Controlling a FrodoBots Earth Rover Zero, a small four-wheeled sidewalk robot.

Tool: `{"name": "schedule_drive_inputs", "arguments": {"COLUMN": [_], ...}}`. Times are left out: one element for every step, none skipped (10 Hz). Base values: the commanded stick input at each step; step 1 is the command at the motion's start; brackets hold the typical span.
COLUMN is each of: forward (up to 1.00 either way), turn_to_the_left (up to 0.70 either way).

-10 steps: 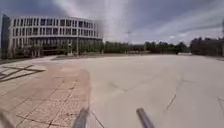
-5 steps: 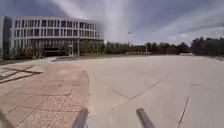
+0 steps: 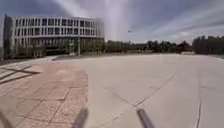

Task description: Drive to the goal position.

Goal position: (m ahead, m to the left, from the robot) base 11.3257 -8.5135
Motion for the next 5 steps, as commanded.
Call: {"name": "schedule_drive_inputs", "arguments": {"forward": [0.50, 0.50, 0.50, 0.50, 0.50], "turn_to_the_left": [0.00, 0.00, 0.00, 0.00, 0.00]}}
